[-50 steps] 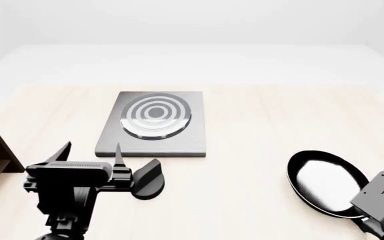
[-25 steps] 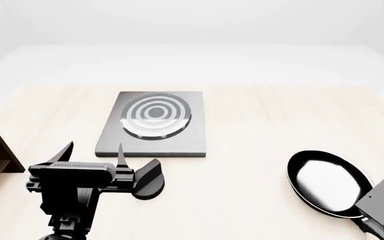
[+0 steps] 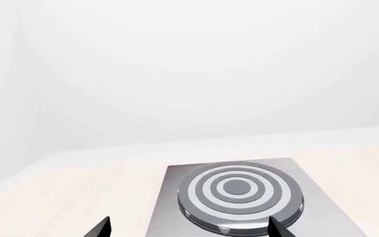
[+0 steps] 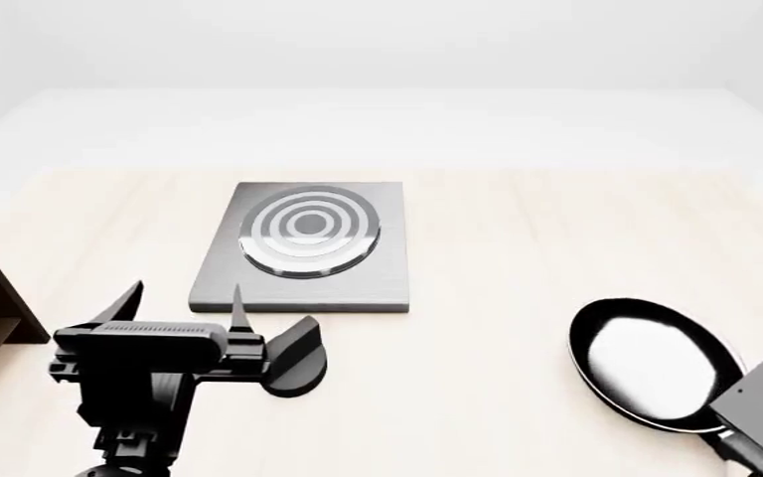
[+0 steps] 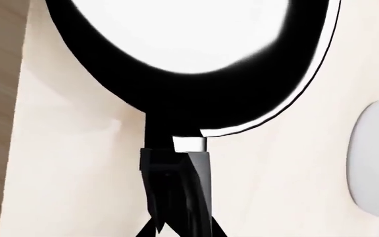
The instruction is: Turn on the stove and put the frying pan on it.
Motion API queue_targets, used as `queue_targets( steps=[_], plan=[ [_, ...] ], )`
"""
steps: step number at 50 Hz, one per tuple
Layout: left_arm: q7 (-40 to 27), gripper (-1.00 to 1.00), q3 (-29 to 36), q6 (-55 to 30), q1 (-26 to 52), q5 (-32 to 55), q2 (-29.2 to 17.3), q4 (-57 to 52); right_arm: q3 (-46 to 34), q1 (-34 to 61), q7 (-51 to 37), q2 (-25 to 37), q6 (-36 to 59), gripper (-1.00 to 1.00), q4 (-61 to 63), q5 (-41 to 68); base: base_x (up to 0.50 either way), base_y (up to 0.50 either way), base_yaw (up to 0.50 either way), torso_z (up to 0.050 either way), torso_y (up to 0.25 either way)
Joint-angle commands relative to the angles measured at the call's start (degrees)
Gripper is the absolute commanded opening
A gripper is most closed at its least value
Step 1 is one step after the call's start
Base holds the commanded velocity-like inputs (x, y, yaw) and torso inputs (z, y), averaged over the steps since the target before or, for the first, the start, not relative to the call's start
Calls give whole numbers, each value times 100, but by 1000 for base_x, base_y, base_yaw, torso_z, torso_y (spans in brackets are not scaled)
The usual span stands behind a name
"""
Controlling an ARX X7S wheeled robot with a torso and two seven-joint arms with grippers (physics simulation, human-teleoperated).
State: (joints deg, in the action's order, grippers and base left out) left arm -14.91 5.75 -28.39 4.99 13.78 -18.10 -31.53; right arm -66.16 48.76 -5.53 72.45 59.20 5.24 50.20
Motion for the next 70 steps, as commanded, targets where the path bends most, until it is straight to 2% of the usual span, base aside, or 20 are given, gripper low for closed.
queue_targets(
  steps=[1, 17, 34, 49, 70],
  plan=[
    [-18, 100, -31, 14, -11, 50, -23, -14, 97, 268, 120, 96, 235, -100, 410, -10, 0, 0, 0, 0, 0],
    [-42, 100, -80, 13, -16, 128, -60, -60, 436, 1167, 512, 399, 1019, -100, 1254, 26, 0, 0, 1, 0, 0],
    [-75, 100, -109, -20, -13, 189, -109, -132, 629, 2025, 1012, 393, 1667, -100, 1739, -251, 0, 0, 1, 0, 0],
    [-91, 100, -146, 42, -26, 245, -119, -88, 715, 2914, 1551, 147, 2006, -100, 1913, -716, 0, 0, 0, 0, 1],
    [-86, 100, -164, 126, -75, 329, -136, -22, 1162, 3489, 1550, -357, 1887, -100, 1750, -700, 0, 0, 0, 0, 1]
  ],
)
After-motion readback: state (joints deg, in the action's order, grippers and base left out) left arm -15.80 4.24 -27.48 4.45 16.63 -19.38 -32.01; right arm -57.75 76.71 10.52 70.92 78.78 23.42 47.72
